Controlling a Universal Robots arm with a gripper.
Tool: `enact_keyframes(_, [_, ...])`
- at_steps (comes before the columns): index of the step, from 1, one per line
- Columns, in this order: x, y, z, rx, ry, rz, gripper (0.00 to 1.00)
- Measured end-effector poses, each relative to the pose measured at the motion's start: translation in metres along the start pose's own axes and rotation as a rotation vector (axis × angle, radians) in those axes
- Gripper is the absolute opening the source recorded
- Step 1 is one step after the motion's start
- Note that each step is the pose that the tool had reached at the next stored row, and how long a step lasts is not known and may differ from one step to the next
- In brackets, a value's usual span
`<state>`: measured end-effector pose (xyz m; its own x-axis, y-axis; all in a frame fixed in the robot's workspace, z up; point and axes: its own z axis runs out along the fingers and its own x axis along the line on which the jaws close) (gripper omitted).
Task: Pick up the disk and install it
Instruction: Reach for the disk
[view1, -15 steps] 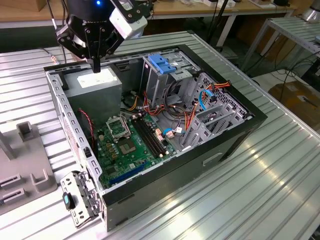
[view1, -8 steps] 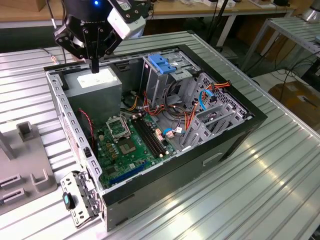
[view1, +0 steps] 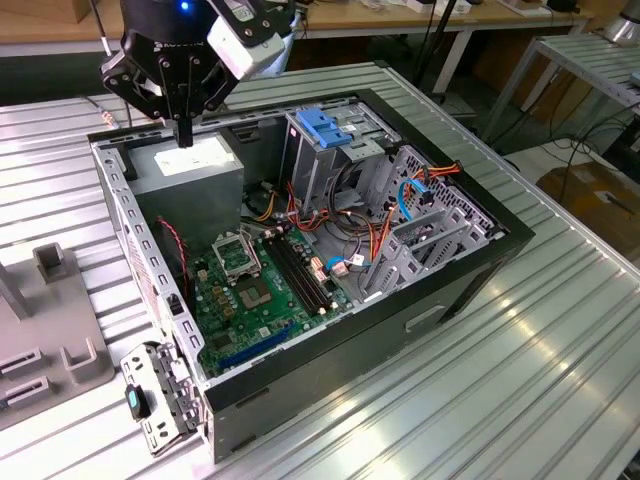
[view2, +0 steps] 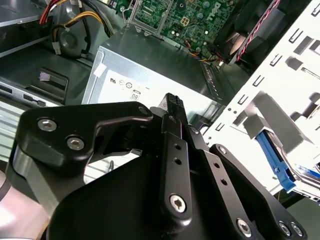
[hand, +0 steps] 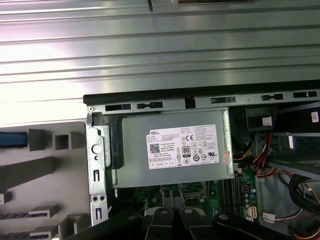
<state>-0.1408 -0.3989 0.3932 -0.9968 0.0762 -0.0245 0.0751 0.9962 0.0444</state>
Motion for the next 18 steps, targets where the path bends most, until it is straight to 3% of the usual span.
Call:
enact_keyframes(6, [0.0051, -0.0004, -0.0001, 0.0000, 0.0001, 0.000, 0.11])
enact_keyframes(18, [0.0234, -0.0018, -0.0002, 0.0000, 0.0000, 0.000, 0.11])
